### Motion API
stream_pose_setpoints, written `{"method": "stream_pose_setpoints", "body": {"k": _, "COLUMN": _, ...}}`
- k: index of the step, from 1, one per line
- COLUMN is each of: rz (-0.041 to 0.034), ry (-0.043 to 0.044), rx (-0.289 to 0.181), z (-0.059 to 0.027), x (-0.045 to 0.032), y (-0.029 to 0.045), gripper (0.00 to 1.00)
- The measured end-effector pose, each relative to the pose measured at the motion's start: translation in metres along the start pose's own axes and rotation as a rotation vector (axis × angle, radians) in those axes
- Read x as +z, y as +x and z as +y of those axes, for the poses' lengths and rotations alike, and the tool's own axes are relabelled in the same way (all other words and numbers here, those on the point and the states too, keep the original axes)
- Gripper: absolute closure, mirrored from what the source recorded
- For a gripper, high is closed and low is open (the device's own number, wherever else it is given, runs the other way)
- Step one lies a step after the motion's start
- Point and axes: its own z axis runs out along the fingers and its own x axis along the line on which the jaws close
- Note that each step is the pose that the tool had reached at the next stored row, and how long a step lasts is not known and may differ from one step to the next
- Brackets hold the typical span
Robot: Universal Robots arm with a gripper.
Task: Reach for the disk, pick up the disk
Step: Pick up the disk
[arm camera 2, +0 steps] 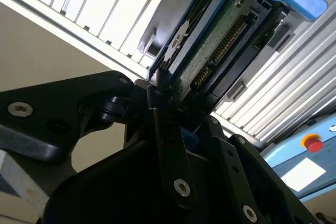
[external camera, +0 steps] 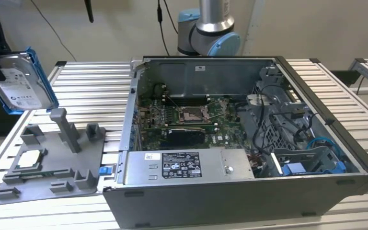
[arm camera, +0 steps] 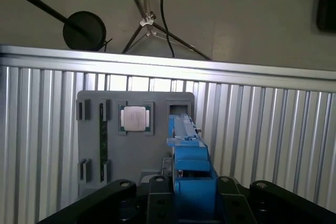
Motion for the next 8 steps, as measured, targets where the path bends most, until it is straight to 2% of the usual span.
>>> {"method": "stream_pose_setpoints", "body": {"k": 4, "rz": 0.0000, "ry": -0.0001, "rx": 0.000, "z": 0.0001, "x": -0.0047, "y": -0.0001, "gripper": 1.00}}
{"method": "stream_pose_setpoints", "body": {"k": 8, "rz": 0.0001, "ry": 0.0002, "rx": 0.000, "z": 0.0001, "x": -0.0139, "y": 0.0000, "gripper": 1.00}}
